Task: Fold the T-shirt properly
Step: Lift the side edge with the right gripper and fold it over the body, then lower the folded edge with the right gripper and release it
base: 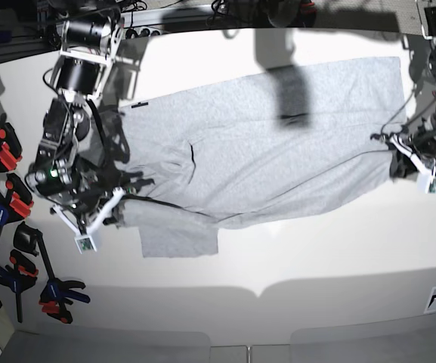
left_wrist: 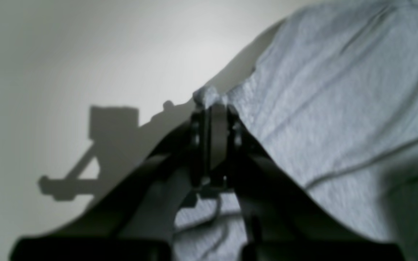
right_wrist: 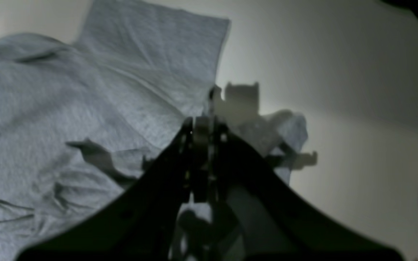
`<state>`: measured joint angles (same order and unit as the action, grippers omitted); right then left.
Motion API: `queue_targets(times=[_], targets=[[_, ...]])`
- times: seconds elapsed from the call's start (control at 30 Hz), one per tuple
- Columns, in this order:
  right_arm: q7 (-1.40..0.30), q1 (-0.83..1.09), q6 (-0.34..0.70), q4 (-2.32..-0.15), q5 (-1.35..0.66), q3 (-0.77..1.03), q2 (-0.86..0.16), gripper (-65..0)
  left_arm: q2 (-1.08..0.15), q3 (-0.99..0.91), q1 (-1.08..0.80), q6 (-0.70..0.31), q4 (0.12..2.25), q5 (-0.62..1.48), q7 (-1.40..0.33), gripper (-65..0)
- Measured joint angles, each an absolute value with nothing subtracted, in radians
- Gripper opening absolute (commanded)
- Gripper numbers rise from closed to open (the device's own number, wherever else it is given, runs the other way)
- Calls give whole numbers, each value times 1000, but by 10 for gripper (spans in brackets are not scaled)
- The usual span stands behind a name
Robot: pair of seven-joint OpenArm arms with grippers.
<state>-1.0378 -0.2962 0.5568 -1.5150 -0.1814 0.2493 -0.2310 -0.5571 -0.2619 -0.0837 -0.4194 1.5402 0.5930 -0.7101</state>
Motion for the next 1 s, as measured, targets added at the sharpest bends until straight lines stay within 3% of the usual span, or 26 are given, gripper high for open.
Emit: queue_targets(times=[0.33, 0.63, 1.0], targets=[[-1038, -155, 556, -1675, -185, 268, -230, -650, -556, -277, -130, -419, 1571, 594, -760, -650], [-1050, -159, 556, -1678, -244, 386, -230, -650, -557, -460, -131, -419, 1676, 717, -908, -650], [-1068, -131, 562, -1785, -287, 395, -230, -650, -557, -486, -305, -446, 1735, 749, -940, -650]])
